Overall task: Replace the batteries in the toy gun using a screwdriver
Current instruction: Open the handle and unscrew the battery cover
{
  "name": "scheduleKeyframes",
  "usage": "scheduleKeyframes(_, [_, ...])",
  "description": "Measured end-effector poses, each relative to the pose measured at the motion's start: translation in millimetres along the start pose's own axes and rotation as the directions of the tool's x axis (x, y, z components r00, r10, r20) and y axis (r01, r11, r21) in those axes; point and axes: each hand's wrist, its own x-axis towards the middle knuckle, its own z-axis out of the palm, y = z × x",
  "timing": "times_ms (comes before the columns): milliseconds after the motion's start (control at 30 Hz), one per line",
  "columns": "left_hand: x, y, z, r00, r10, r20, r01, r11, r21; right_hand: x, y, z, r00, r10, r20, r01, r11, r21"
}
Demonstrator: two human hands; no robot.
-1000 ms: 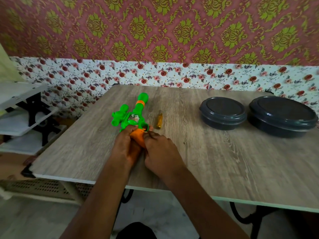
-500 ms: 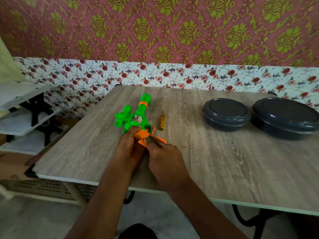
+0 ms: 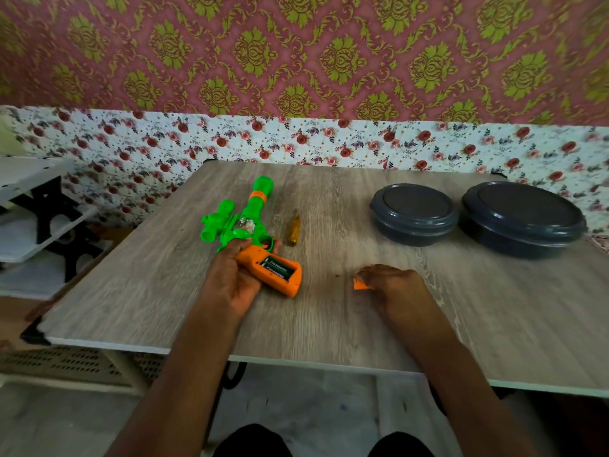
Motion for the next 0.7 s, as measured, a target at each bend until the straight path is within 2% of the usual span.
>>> scheduleKeyframes(200, [-1,1,0,1.000,-0.001,-0.019,0.000,0.999,-0.041,-9,-1,-1,0.974,0.027,0.223,-0.026,1.000,-0.006])
scheduleKeyframes(333, [-2,1,1,1.000,0.004,-0.023,-0.004,1.000,-0.018,-9,3,-4,0.965,0.021,0.263,-0.024,1.000,0.011])
scheduleKeyframes(567, [-2,1,1,1.000,-0.007,-0.023,0.006,0.999,-0.046,0,2,-13,0.982,0.098,0.162,-0.131,0.970,0.203])
scheduleKeyframes(700, [-3,2,0,1.000,-0.008,-0.017,0.007,0.999,-0.039,-1,2,-11,0.985,0.172,-0.010,-0.167,0.966,0.197])
